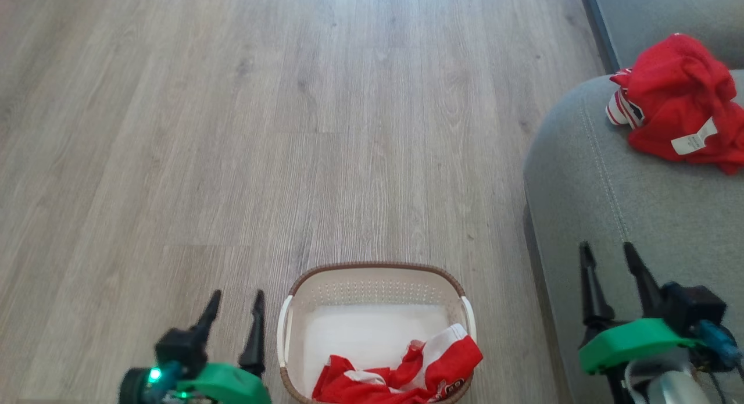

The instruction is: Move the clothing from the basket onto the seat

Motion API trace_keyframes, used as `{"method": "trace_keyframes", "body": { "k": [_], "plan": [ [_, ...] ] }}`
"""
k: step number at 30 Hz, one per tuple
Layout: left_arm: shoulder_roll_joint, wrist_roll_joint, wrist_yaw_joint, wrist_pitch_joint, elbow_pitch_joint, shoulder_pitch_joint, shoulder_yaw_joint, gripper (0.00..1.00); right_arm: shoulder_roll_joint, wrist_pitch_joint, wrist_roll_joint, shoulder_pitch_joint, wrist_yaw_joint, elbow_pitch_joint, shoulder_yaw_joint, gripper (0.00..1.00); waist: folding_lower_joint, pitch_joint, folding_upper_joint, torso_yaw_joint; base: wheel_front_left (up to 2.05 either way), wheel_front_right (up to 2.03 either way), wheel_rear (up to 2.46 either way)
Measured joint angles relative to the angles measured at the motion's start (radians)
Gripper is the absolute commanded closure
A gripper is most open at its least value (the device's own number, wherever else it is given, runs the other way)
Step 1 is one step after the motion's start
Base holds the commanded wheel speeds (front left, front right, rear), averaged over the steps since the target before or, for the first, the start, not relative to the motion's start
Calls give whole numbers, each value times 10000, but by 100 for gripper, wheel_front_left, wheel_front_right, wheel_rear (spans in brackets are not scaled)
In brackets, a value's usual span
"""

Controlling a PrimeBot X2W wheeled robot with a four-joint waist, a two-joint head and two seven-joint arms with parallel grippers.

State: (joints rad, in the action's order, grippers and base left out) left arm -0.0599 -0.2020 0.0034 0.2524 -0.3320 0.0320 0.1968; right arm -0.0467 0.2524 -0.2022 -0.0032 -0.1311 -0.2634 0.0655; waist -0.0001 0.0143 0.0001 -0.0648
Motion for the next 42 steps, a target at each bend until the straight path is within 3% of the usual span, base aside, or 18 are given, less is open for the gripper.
{"method": "trace_keyframes", "body": {
  "k": [8, 18, 29, 42],
  "plan": [
    [31, 426, -479, -2, -1450, -889, 1212, 0, 15, 0, 376, -112, 0, 366, 828, 0, 0, -698, 0, 70, 0, 0, 0],
    [105, 458, -750, -4, -3490, -3737, 3066, 0, 21, 0, 945, -1804, 0, 1179, 966, 0, 2, -2839, 0, 373, 0, 0, 0],
    [151, -270, -752, -69, -5434, -6258, 4706, 0, 15, 2, 1233, -3445, 0, 2063, 989, 0, 4, -5329, -1, 857, 0, 0, 0],
    [153, -1229, -934, -1080, -6939, -7863, 6441, 0, 6, 2, 1233, -4719, 0, 2872, 485, 0, 3, -7709, -1, 1548, 0, 0, 0]
  ]
}}
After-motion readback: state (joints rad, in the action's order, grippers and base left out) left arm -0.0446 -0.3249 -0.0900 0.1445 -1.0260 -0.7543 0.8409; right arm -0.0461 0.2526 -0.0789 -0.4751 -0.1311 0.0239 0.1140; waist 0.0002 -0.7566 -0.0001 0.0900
